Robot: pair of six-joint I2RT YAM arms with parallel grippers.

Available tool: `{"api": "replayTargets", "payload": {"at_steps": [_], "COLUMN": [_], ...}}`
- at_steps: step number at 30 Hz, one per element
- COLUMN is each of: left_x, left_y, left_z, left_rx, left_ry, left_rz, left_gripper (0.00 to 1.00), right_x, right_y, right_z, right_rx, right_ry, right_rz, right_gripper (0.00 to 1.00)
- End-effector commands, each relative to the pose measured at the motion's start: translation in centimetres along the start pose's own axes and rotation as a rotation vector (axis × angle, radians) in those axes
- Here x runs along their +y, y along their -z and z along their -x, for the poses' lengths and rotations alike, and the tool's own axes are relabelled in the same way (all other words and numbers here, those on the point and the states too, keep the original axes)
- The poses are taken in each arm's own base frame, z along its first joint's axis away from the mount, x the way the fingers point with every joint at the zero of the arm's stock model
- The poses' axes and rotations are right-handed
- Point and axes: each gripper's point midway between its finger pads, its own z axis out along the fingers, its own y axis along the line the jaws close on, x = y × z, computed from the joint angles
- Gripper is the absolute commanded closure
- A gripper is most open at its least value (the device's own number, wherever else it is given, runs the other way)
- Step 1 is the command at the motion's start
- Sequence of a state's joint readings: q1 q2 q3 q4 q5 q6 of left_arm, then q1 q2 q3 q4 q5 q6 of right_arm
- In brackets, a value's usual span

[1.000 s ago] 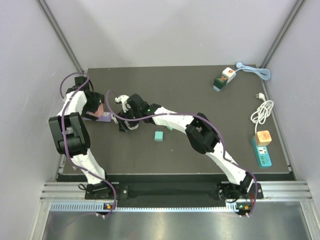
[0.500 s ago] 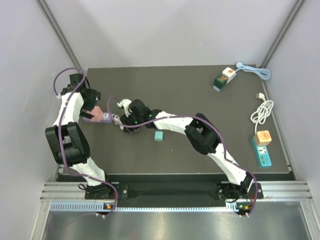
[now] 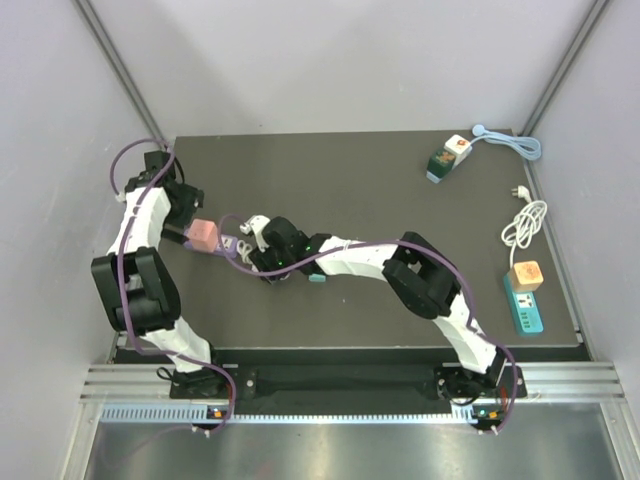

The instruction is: Pull the plug off the socket

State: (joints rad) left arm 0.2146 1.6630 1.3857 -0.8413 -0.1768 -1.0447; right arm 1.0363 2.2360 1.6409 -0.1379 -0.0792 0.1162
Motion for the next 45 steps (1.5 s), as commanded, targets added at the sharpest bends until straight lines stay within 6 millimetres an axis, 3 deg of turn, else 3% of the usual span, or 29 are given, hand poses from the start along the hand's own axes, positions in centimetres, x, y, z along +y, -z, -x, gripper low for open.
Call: {"api": "replayTargets", "payload": {"at_steps": [1,10,18,23,27,28,29,30,33,35,39,45], "left_x": [0.8,2.8,2.6,2.6,3.1,3.1,3.2,3.3,3.6,3.9,4.3,3.2], "left_y": [-0.8,-1.8,-3.3,-3.5,-3.1,-3.1,-2.9,-2.6,-1.8,-1.1,0.3,2.8], "left_z": [-1.4,-2.7,-3.3,-3.9,-4.0,-3.9,-4.0,-4.2,-4.2,-4.0,-3.9,-5.1], "left_rx": [0.028,0.036,0.055,0.065,0.052,0.048,0.048,0.048,0.031,0.011,-0.017,-0.01], "left_ry": [-0.037,-0.046,-0.059,-0.071,-0.096,-0.101,-0.117,-0.128,-0.174,-0.213,-0.259,-0.325], "left_rz": [0.042,0.131,0.129,0.1,0.074,0.068,0.061,0.048,0.014,-0.008,-0.05,-0.221], "left_gripper": [0.02,0.02,0.08,0.24,0.38,0.42,0.48,0.59,0.74,1.0,1.0,1.0], "right_x": [2.6,2.9,3.1,3.1,2.8,2.8,2.5,2.4,2.1,2.6,2.5,4.3], "right_y": [2.7,3.4,4.1,4.4,4.8,4.7,4.8,4.2,4.0,3.4,3.0,0.6], "right_z": [4.9,5.1,5.4,5.9,7.8,7.9,9.2,8.8,10.2,10.7,11.9,10.7], "right_rx": [-0.136,-0.147,-0.15,-0.15,-0.183,-0.178,-0.199,-0.179,-0.201,-0.215,-0.24,-0.206], "right_ry": [0.027,0.031,0.035,0.05,0.055,0.053,0.049,0.041,0.018,-0.014,-0.076,-0.16], "right_rz": [0.022,0.009,0.015,0.019,0.018,0.036,0.042,0.06,0.1,0.187,0.277,0.433], "right_gripper": [0.5,0.49,0.42,0.31,0.08,0.07,0.07,0.07,0.07,0.07,0.07,0.14]}}
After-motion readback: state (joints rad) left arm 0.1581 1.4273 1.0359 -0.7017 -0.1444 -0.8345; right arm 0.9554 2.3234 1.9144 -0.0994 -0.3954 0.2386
